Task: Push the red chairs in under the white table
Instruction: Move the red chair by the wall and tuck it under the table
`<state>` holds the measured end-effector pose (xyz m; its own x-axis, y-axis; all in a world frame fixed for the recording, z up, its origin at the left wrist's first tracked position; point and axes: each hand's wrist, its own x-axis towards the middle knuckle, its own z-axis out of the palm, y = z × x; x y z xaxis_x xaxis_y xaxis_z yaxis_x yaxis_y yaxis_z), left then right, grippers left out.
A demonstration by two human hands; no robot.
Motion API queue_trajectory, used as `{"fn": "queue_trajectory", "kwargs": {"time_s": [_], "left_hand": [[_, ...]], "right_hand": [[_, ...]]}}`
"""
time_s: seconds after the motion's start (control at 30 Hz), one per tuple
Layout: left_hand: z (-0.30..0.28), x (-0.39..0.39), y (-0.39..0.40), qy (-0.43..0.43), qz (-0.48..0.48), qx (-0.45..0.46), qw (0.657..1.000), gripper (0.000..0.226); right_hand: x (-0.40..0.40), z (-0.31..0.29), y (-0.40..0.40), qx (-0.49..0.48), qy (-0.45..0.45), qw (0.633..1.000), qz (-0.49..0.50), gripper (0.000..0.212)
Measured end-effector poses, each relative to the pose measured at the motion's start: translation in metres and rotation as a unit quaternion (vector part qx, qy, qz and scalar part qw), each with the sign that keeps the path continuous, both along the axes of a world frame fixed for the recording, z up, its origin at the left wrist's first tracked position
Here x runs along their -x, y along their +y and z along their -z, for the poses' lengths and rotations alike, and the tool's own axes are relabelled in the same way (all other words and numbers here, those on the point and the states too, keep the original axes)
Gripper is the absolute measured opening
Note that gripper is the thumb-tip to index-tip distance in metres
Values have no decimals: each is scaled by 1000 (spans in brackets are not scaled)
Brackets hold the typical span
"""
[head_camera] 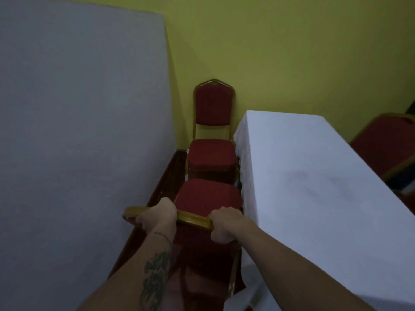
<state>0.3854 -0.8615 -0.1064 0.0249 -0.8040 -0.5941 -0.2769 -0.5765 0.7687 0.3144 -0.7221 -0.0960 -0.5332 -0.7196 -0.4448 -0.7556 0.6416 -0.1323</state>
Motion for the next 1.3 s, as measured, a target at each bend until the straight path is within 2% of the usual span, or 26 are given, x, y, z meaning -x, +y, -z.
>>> {"fn": "queue_trajectory", "kwargs": {"time_s": [0.03,0.17,0.27,0.43,0.5,0.77,0.83,1.07,1.2,1.3], "left_hand": [[1,5,-8,4,17,-1,1000,69],[8,16,-45,-7,95,3,995,69],[13,25,-71,-1,136,2,991,67],[11,26,-99,-9,178,3,984,69],[10,26,-115,-18,215,8,976,70],[23,39,-194,-44,368,62,927,67],[26,45,-207,-43,407,69,910,56],[11,56,-225,-4,526,42,850,54],[4,68,-225,5,566,34,823,44],[4,80,-225,16,569,28,821,43]], "right_hand": [[1,0,-7,0,2,1000,12,3],[0,2,-36,-12,-1,997,75,17],[-6,4,-54,4,3,992,124,3],[-28,2,-82,0,4,979,202,31],[-36,4,-95,1,3,977,213,35],[-67,-4,-154,21,-3,977,214,38],[-71,-8,-164,13,-18,978,208,38],[-69,-14,-186,-8,-72,969,235,40],[-63,-9,-191,-15,-79,965,251,35],[-57,-4,-192,-10,-76,959,274,46]]}}
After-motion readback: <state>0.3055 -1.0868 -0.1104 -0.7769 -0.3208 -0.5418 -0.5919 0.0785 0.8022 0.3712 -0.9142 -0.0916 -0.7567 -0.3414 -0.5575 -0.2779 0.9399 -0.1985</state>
